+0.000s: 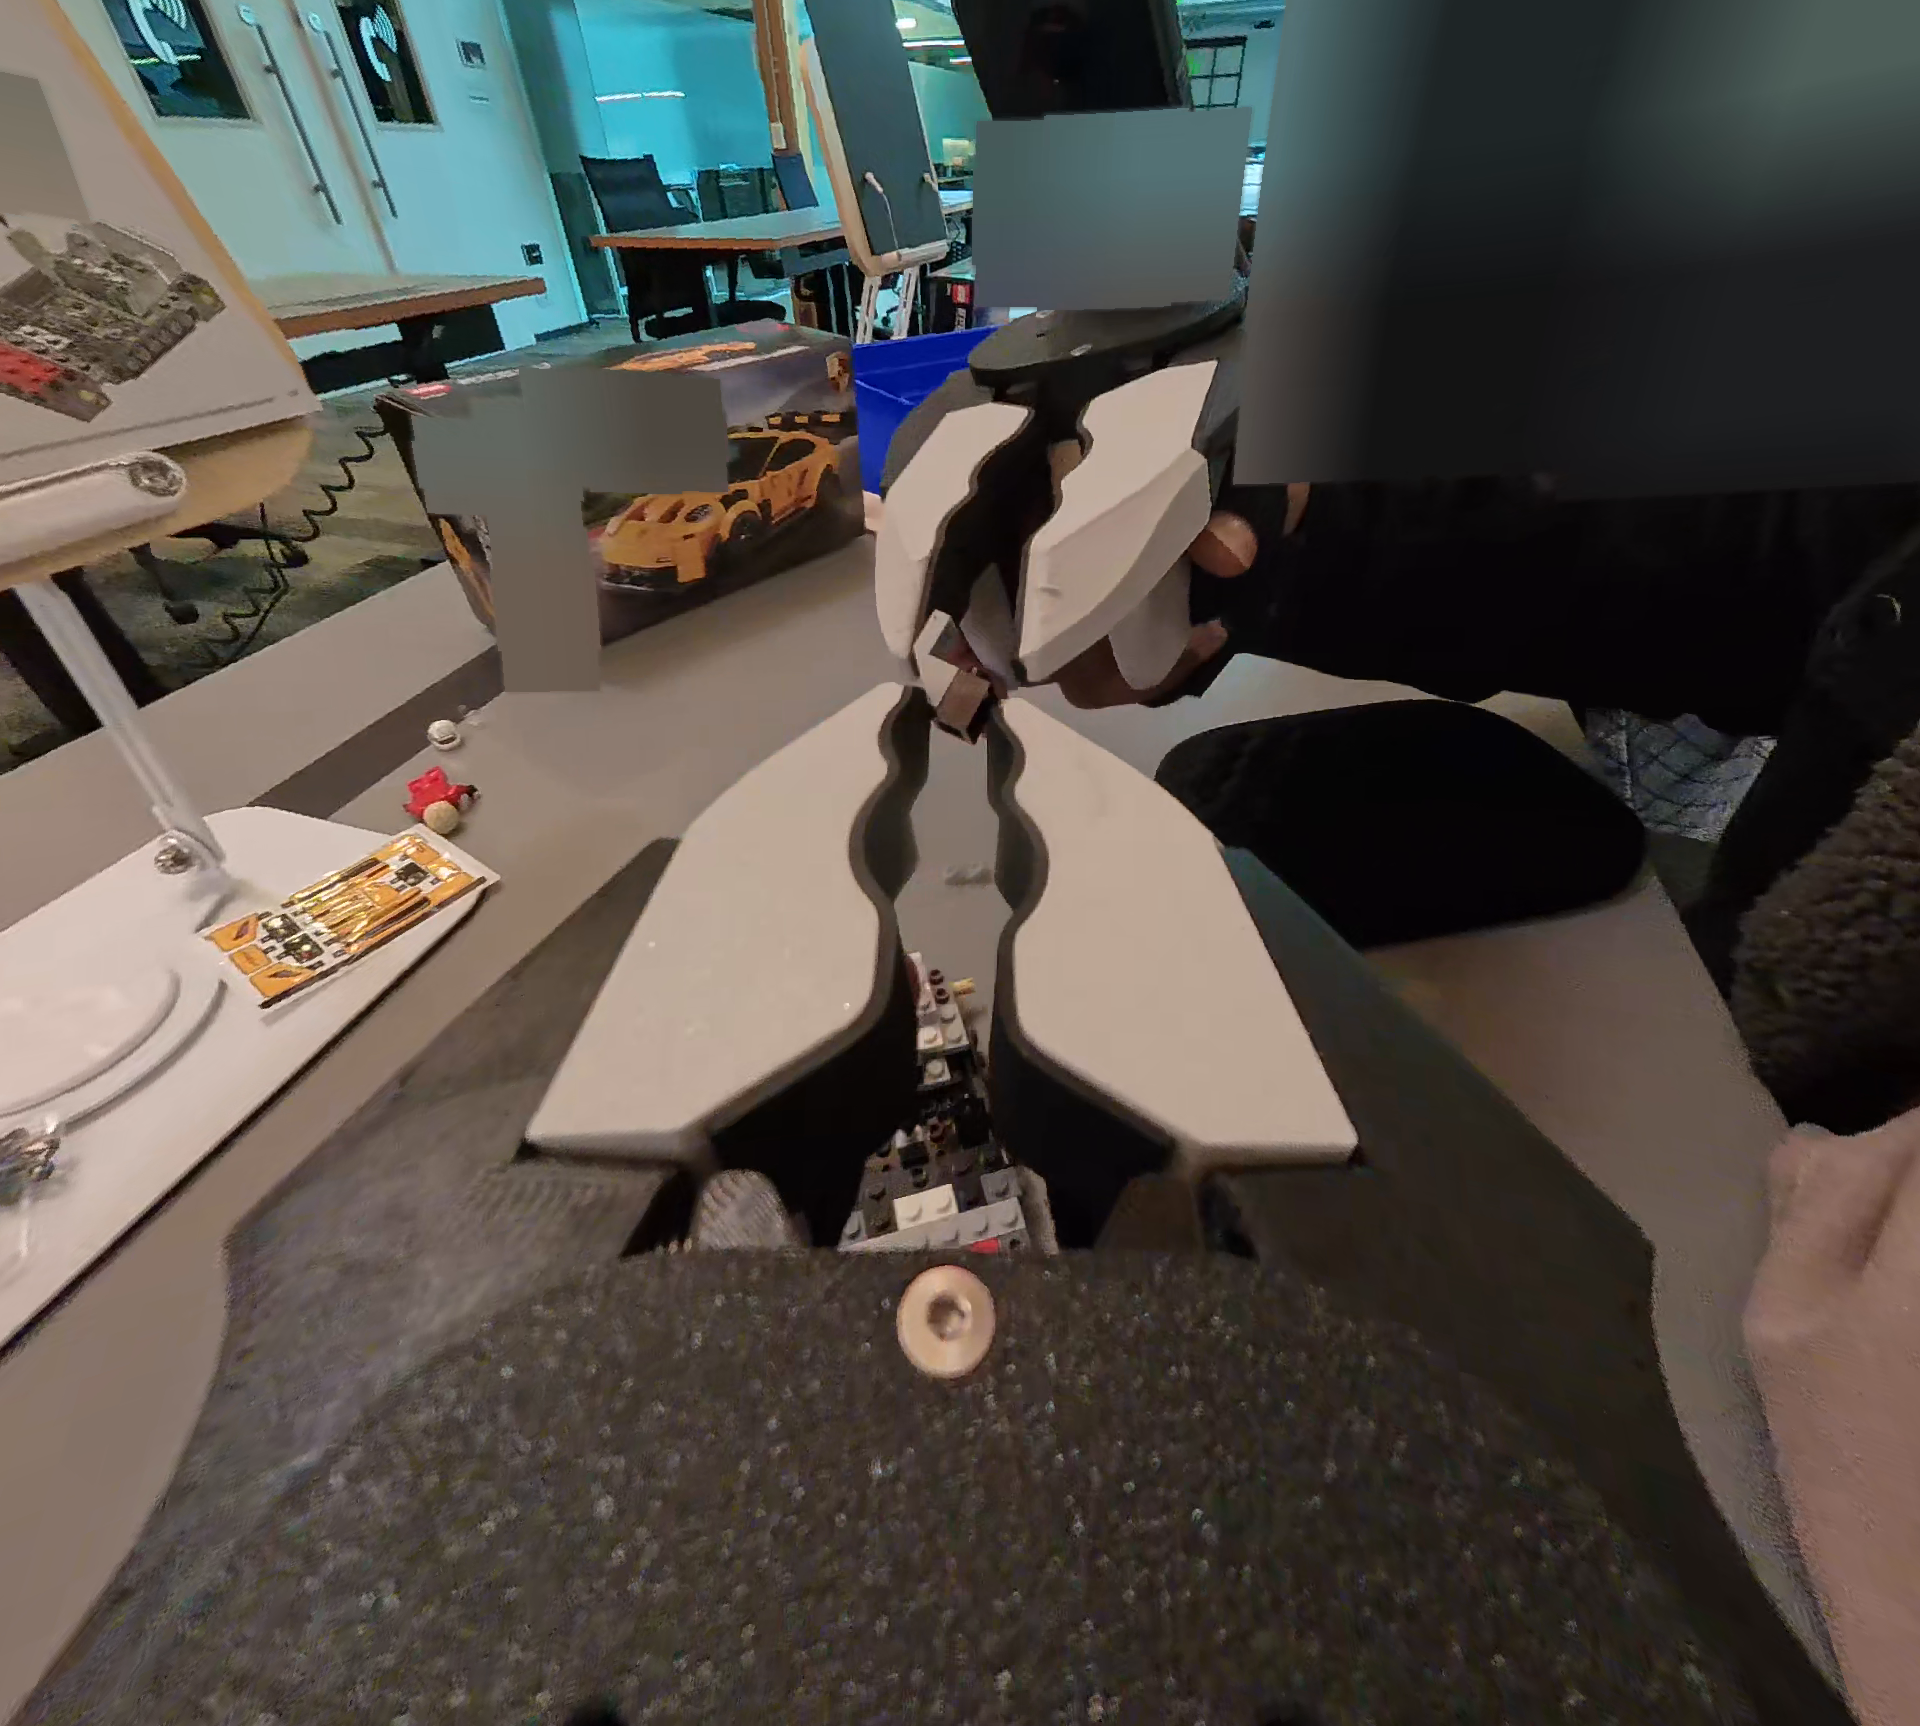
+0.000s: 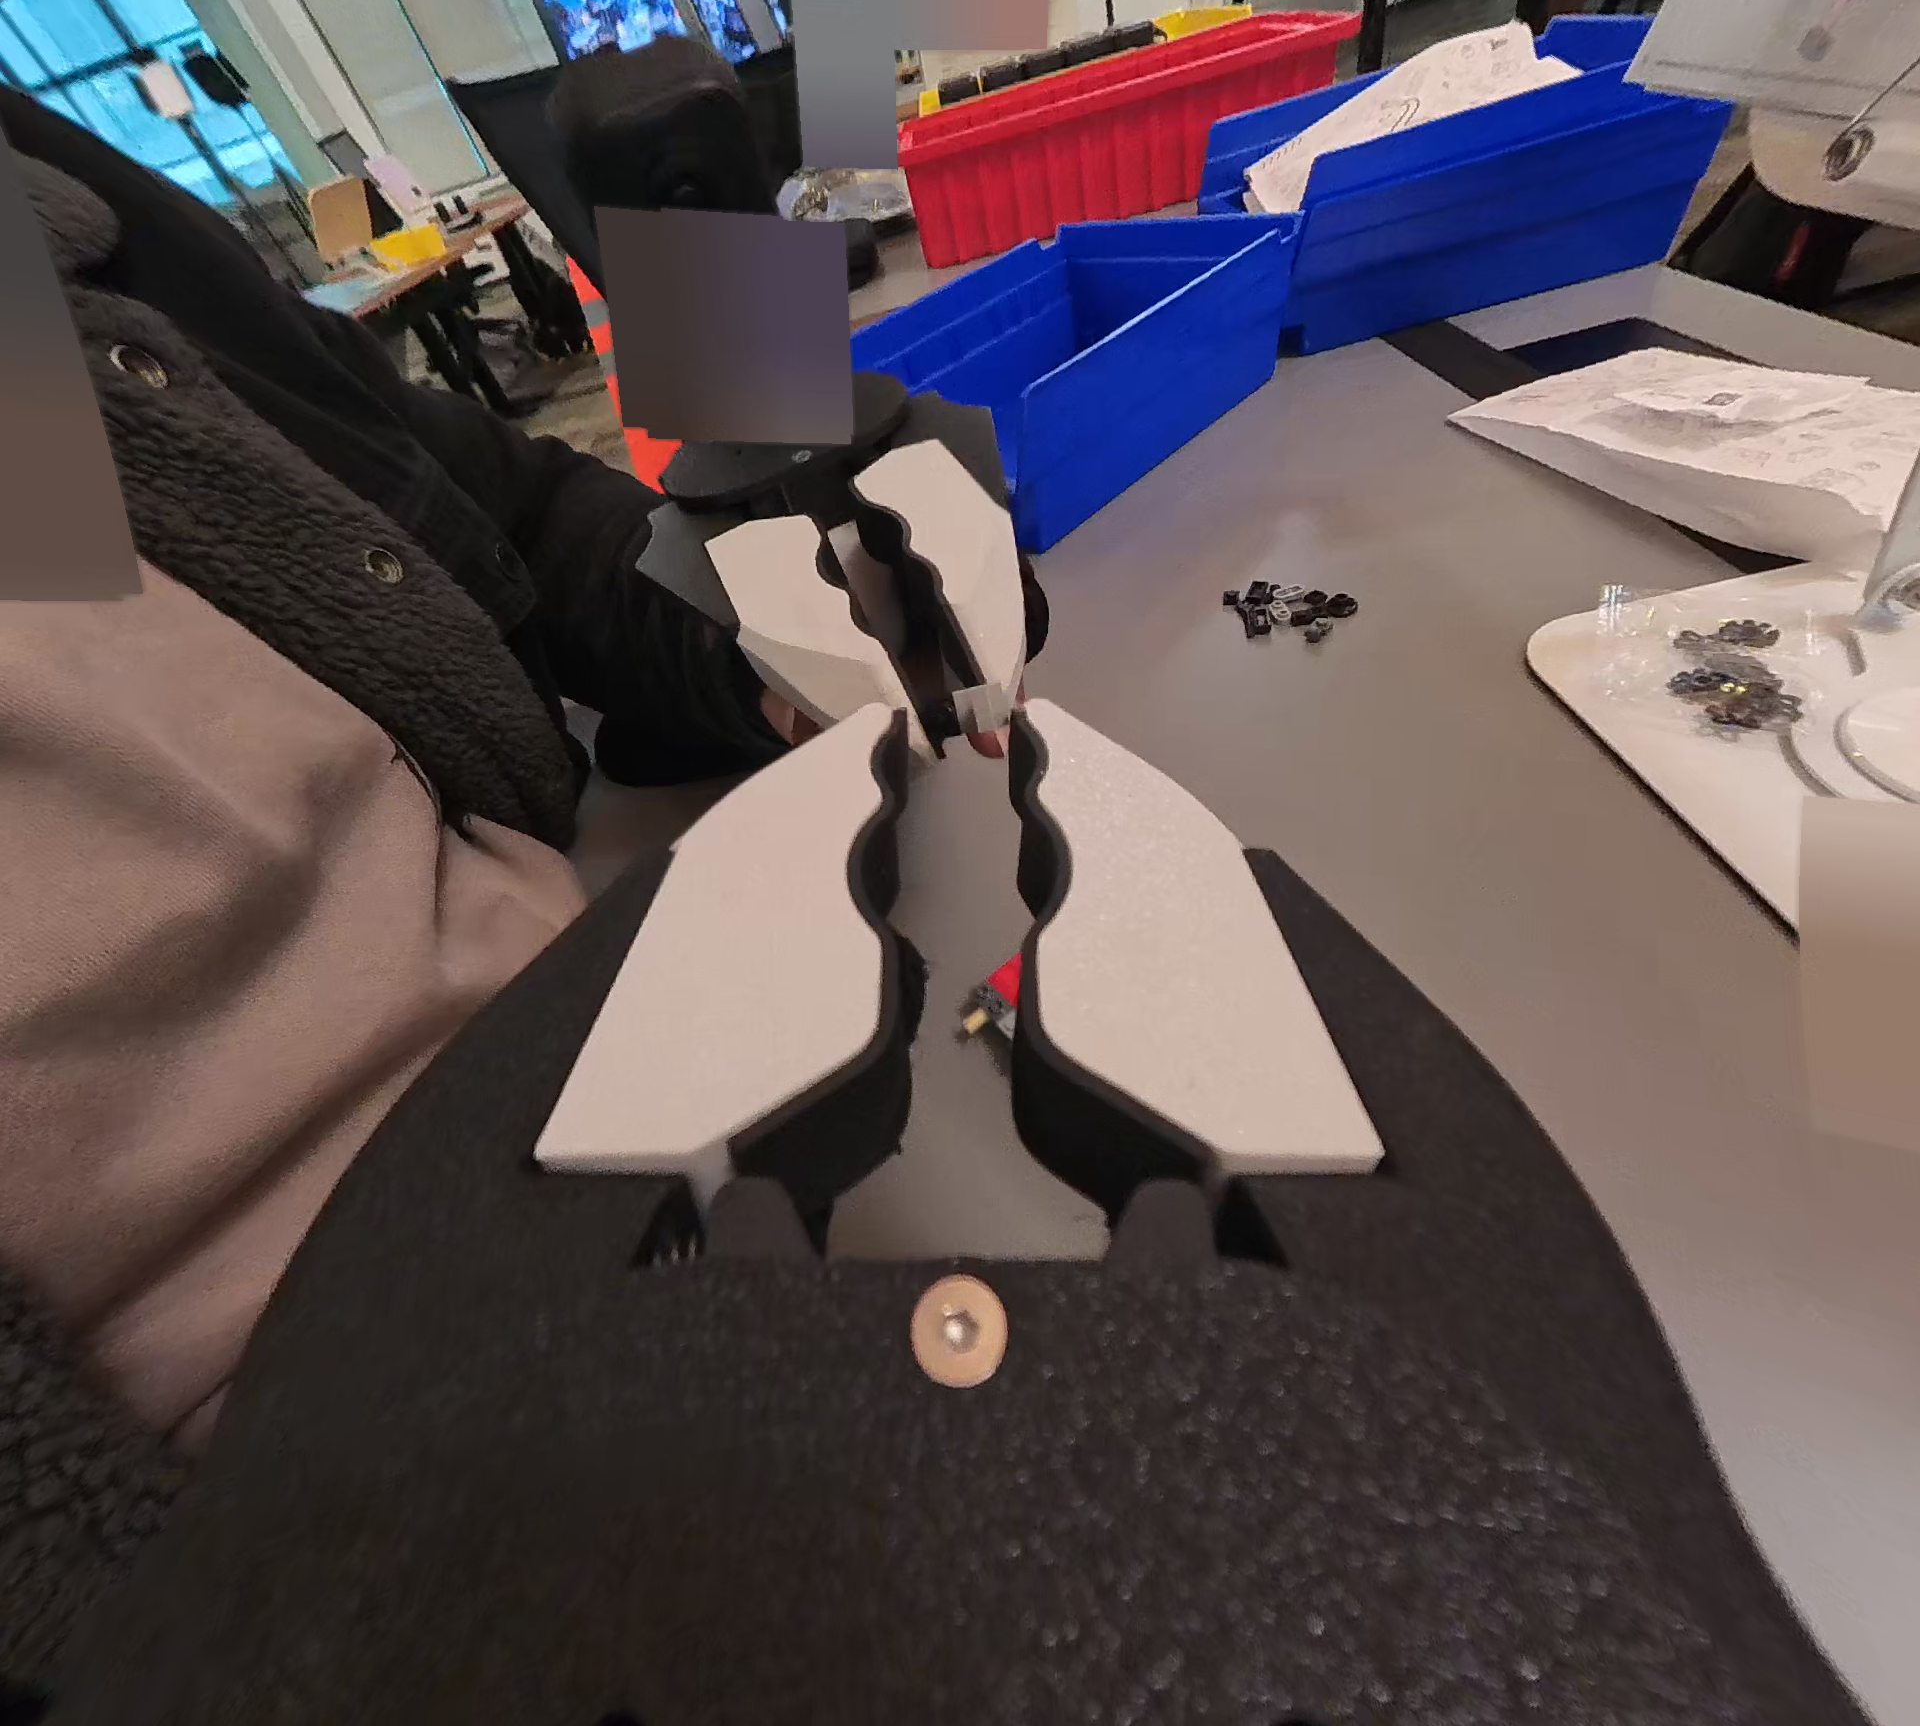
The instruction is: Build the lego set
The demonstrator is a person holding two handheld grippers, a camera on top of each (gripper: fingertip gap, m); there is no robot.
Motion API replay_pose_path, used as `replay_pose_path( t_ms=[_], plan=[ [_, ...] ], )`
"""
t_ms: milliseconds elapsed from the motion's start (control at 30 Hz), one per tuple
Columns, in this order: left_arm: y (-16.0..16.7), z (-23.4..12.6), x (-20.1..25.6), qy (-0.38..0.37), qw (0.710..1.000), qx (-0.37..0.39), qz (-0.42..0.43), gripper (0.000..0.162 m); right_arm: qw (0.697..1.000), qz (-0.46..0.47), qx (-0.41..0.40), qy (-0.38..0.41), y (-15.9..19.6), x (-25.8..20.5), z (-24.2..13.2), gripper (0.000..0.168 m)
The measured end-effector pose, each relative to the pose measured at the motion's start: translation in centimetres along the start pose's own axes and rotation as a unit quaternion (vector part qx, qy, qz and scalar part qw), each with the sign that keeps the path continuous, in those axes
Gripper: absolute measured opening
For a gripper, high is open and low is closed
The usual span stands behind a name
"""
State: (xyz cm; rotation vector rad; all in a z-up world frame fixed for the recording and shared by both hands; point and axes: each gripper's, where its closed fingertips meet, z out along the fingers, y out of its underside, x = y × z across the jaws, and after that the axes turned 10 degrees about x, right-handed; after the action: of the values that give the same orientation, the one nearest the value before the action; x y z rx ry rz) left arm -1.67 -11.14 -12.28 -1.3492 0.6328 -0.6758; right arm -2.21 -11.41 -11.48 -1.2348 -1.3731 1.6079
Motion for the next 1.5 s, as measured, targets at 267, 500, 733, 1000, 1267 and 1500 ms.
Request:
replay_pose_path(
  t_ms=[267, 500, 733, 1000, 1267, 1500],
  plan=[
    [0.7, -0.6, -1.4, -0.014, 1.000, -0.002, -0.009, 0.011, 0.999, -0.006, -0.032, -0.003, 0.4, 1.5, 1.2, 0.013],
    [1.9, -0.7, -2.2, -0.006, 0.999, -0.016, -0.049, 0.011, 0.993, -0.002, -0.101, -0.055, 1.2, 2.8, 1.6, 0.005],
    [8.0, -3.3, -4.3, -0.004, 0.975, -0.213, -0.057, 0.035, 0.957, -0.060, -0.266, -0.099, 5.7, 6.6, 1.4, 0.003],
    [12.0, -6.7, -4.4, 0.027, 0.946, -0.300, -0.118, 0.038, 0.883, -0.075, -0.416, -0.205, 11.6, 8.0, 1.1, 0.004],
    [12.6, -6.6, -4.4, 0.030, 0.944, -0.301, -0.133, 0.037, 0.831, -0.094, -0.483, -0.257, 12.5, 7.3, 0.7, 0.003],
    [12.4, -6.6, -4.9, 0.014, 0.947, -0.297, -0.122, 0.033, 0.814, -0.140, -0.507, -0.244, 13.2, 7.2, 0.3, 0.003]
  ],
)
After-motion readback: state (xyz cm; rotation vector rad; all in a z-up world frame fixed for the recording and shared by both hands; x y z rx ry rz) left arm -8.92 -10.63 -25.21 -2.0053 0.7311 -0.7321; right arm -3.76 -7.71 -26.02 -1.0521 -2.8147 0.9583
